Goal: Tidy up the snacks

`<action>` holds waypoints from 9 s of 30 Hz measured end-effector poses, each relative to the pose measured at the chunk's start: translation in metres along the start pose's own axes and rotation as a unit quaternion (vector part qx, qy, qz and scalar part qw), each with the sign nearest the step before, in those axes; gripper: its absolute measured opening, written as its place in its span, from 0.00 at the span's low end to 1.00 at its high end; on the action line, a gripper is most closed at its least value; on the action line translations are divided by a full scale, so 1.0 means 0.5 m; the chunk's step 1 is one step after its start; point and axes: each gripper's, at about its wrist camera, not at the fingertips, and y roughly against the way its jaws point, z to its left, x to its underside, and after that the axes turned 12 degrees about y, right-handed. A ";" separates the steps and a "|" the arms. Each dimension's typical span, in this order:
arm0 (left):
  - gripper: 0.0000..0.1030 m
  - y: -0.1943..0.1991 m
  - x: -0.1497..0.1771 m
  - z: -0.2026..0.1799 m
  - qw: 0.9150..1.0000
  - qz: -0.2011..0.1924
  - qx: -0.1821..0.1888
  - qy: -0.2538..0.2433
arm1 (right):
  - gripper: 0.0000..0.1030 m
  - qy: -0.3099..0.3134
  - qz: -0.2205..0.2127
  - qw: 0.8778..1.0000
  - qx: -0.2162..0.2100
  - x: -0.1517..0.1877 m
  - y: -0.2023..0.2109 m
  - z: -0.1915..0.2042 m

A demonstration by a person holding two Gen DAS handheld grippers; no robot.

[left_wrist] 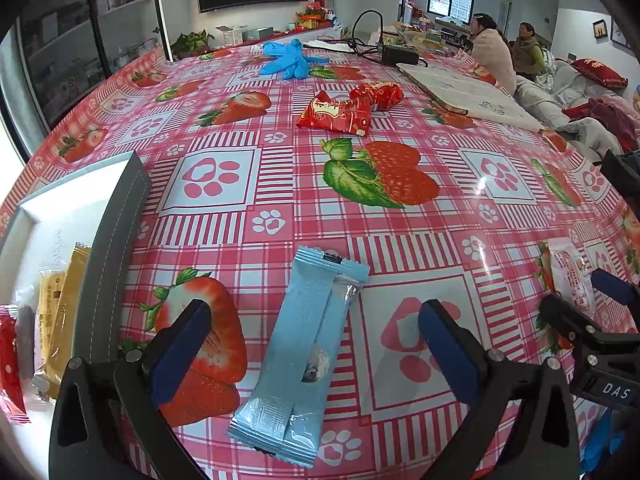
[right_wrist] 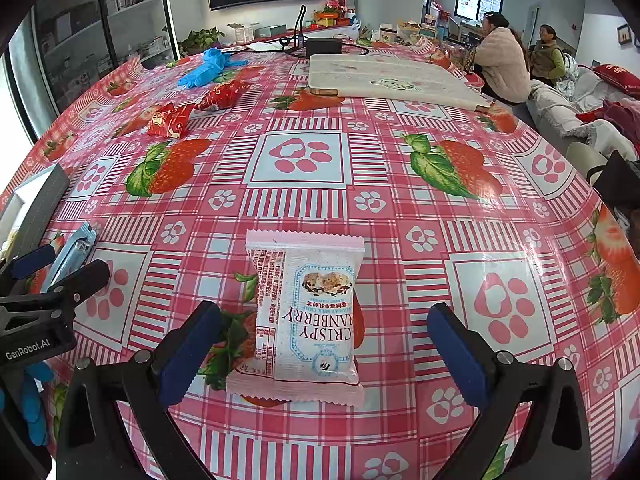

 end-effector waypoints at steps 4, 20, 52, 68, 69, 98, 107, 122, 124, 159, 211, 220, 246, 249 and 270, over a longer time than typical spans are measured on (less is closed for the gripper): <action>1.00 0.000 0.000 0.000 1.000 0.000 0.000 0.000 | 1.00 0.000 0.000 1.000 0.000 0.000 0.000 -0.001; 1.00 0.000 0.000 0.000 1.000 0.000 0.000 0.000 | 1.00 0.000 0.000 1.000 0.000 0.000 0.000 0.000; 1.00 0.000 0.001 0.000 1.000 -0.001 0.000 0.000 | 1.00 0.001 0.000 1.000 0.000 0.000 0.000 0.000; 1.00 0.000 0.002 0.000 1.000 -0.001 0.000 0.000 | 1.00 0.000 0.000 1.000 0.000 0.001 0.000 0.001; 1.00 0.000 0.002 0.000 1.000 -0.001 0.000 0.000 | 1.00 0.000 0.000 1.000 0.000 0.001 0.000 0.002; 1.00 0.000 0.002 0.000 1.000 -0.002 0.000 -0.001 | 1.00 0.001 0.000 1.000 0.000 0.001 0.001 0.002; 1.00 0.000 0.002 -0.001 1.000 -0.002 0.000 -0.001 | 1.00 0.004 0.002 1.000 -0.002 0.003 0.000 0.004; 0.25 0.041 0.001 -0.043 0.997 0.071 0.020 -0.011 | 0.39 0.028 0.073 0.994 -0.073 -0.023 0.027 0.006; 0.25 0.052 0.006 -0.037 0.996 0.077 0.032 0.005 | 0.39 0.002 0.070 0.992 -0.109 -0.016 0.036 -0.006; 0.25 0.379 -0.157 0.304 0.993 -0.006 0.042 0.110 | 0.39 0.132 -0.020 0.949 -0.287 -0.274 0.246 0.329; 0.79 0.556 -0.154 0.087 0.973 0.019 0.221 0.071 | 0.89 -0.075 0.076 0.948 -0.299 -0.224 0.205 0.074; 0.91 0.703 -0.208 0.054 0.977 -0.108 0.184 0.026 | 1.00 -0.041 -0.043 0.950 -0.307 -0.315 0.408 0.056; 0.93 0.147 -0.158 0.163 0.994 0.047 0.037 0.088 | 0.91 -0.148 0.080 0.981 -0.098 -0.445 -0.251 0.066; 0.93 0.142 -0.153 0.175 0.994 0.050 0.034 0.092 | 0.46 -0.105 0.079 0.989 -0.074 -0.469 -0.264 0.082; 0.93 0.204 -0.057 0.113 0.995 0.072 0.026 0.064 | 0.41 0.095 0.122 0.979 -0.135 -0.133 -0.024 0.158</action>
